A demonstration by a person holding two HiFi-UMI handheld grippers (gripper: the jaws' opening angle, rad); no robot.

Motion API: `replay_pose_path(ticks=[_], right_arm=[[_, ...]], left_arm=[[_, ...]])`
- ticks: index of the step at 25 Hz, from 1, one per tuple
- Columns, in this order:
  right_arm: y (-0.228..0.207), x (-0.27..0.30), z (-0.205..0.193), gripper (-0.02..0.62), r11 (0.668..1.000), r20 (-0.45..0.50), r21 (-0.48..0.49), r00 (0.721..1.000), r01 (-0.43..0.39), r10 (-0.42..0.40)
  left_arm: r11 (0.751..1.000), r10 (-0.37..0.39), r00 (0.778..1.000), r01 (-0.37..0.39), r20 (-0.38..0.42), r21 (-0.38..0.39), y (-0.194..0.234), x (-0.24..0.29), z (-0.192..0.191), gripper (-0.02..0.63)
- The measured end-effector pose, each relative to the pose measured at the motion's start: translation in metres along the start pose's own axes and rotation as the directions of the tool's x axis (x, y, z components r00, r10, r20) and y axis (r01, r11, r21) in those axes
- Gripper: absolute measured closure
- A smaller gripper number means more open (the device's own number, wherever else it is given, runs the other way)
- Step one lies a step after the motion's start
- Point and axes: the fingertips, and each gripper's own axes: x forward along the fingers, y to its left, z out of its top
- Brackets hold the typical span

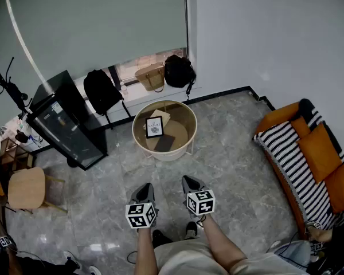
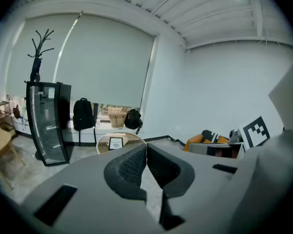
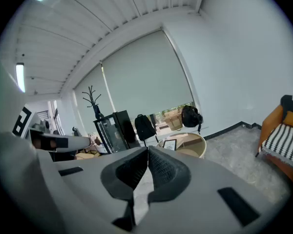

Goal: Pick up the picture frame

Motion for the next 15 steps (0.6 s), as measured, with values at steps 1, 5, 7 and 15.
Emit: replay_pose_path(ticks=[1, 5, 7, 15], right_arm=[[-0.001, 0.001, -0.002, 0.561, 1.0, -0.002, 0.008, 1.0, 0.0, 0.0], [-0.006, 0.004, -0.004, 0.561, 1.0, -0.011, 0.022, 1.0, -0.001, 0.001], [-0.01, 0.003, -0.005, 0.561, 1.0, -0.014, 0.021, 1.0, -0.003, 0.003], [-0.015, 0.006, -0.008, 0.561, 0.999, -0.02, 0.043, 1.0, -0.014, 0.014]], left_arm=[[1.0, -0.004, 1.0, 0.004, -0.008, -0.002, 0.001, -0.001, -0.006, 0.586], [1.0, -0.005, 1.0, 0.004, -0.021, -0.014, 0.005, -0.001, -0.023, 0.586], [1.0, 0.012, 1.0, -0.012, -0.012, -0.017, 0.005, 0.0, -0.024, 0.586], [1.0, 0.017, 1.0, -0.017, -0.005, 0.026, -0.009, 0.007, -0.019, 0.586]])
